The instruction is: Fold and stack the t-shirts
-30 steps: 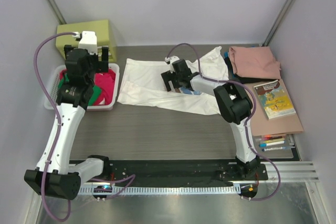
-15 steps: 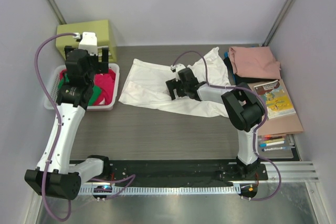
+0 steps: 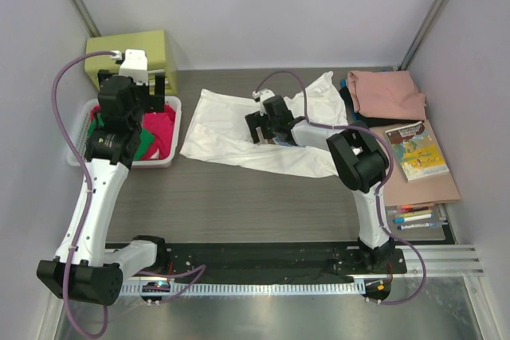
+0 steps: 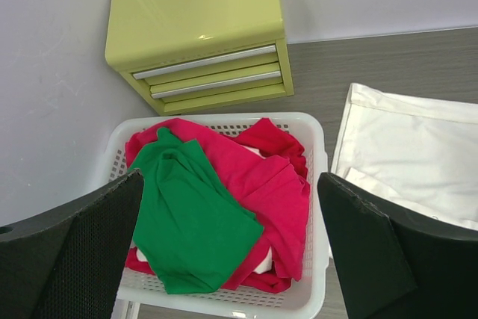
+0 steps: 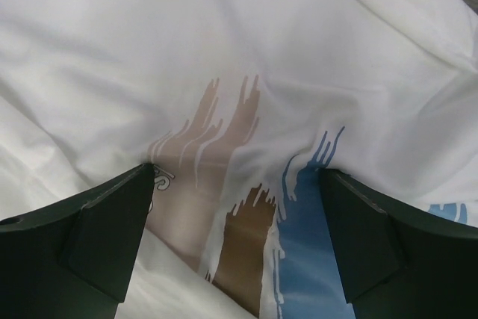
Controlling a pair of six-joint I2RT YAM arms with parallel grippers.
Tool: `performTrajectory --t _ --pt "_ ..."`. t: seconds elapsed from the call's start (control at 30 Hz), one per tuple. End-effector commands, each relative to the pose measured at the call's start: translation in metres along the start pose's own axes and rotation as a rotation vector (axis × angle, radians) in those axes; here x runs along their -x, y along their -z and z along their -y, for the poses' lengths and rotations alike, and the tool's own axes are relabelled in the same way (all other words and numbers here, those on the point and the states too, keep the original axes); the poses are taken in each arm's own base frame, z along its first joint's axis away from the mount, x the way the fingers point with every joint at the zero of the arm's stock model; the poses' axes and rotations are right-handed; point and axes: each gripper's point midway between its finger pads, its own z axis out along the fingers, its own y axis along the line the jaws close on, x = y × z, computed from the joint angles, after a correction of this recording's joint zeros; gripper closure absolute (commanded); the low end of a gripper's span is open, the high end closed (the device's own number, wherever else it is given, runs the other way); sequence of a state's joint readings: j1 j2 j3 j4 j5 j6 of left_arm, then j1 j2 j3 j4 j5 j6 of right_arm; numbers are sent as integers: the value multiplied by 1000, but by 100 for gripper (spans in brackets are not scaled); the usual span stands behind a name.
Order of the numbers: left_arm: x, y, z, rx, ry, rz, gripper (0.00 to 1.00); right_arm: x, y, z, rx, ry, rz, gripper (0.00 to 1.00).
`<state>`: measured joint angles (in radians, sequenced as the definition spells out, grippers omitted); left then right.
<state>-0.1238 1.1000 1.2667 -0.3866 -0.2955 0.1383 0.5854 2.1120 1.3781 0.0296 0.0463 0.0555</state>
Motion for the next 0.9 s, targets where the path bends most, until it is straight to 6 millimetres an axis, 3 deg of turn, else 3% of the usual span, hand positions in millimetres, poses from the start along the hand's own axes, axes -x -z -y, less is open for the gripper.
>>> performTrajectory --t 0.0,0.17,0.37,0.4,0.43,0.5,0.7,0.73,0.87 --pt "5 4 -2 -5 4 25 0 -43 -19 -9 25 -25 -144 2" --pt "3 2 0 -9 4 17 0 -37 -34 -8 13 -16 -147 2" --pt "-8 -5 -1 6 -22 -23 0 -24 -19 -1 -21 -4 -99 2" --pt "-12 -8 1 3 -24 -39 0 -10 -11 0 -26 2 -64 2" --pt "-23 -14 5 -4 -35 -69 0 -11 -6 3 -36 18 -61 2" --pt "-39 -22 13 -19 -31 -101 0 6 6 12 -91 40 -6 2" --pt "-84 -38 41 -101 3 -205 0 71 68 31 -235 199 186 0" --pt "-87 -39 43 -105 5 -210 0 84 80 31 -239 202 219 0" --pt "-89 -41 45 -114 -2 -213 0 101 96 33 -251 245 257 0"
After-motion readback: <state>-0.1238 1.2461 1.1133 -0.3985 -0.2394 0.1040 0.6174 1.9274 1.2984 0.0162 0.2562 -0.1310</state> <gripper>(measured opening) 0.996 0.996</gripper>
